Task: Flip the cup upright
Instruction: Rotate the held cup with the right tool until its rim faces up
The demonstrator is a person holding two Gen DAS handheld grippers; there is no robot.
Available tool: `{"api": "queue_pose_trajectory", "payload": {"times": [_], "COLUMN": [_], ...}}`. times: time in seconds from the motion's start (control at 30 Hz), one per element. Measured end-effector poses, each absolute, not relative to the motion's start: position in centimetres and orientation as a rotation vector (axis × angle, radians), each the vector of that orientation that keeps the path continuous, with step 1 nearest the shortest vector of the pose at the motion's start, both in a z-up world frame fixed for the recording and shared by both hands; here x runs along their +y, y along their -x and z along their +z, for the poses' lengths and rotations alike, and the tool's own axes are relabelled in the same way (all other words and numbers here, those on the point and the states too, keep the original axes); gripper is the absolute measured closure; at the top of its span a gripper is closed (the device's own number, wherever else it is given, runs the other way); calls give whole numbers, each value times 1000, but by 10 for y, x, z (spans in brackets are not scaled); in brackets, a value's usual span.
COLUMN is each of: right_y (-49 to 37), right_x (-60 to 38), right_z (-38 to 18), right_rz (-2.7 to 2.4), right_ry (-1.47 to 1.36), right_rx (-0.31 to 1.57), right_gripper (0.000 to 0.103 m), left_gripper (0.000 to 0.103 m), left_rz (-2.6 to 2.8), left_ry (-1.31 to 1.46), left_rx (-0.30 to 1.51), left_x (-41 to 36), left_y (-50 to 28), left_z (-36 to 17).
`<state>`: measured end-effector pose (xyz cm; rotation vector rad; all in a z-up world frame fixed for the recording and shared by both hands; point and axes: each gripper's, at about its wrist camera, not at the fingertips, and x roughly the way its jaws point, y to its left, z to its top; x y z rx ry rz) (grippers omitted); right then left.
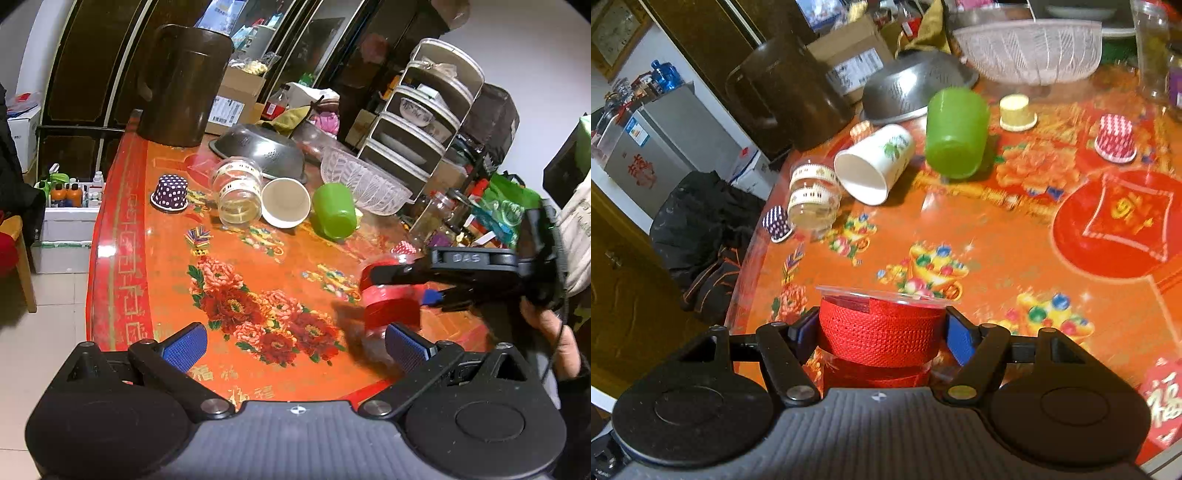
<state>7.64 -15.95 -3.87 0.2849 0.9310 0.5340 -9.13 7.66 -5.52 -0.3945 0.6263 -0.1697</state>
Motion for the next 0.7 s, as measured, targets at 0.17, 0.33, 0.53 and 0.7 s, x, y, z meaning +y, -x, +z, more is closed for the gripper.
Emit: {"api": "queue_pose_trajectory", "payload": {"times": [0.17, 0.33, 0.53, 0.7], "right_y": [-63, -47, -15, 7], "right_x": [-165, -168, -172, -172], "right_z": [-28, -19, -24, -63], "right_rz": [508, 488, 454, 438], "right_ry": [-234, -187, -133, -115], "right_rx": [820, 658, 340, 114], "right_gripper": [33, 33, 33, 33], "left_gripper": [0, 0, 0, 0], "left_rz": [-132, -116, -88, -91], "left_ry": [335, 304, 282, 293], "left_rx": [645, 631, 598, 578], "left_x": [69, 63, 60, 59], "left_y": [89, 89, 89, 89], "left_z": [-55, -51, -48, -49]}}
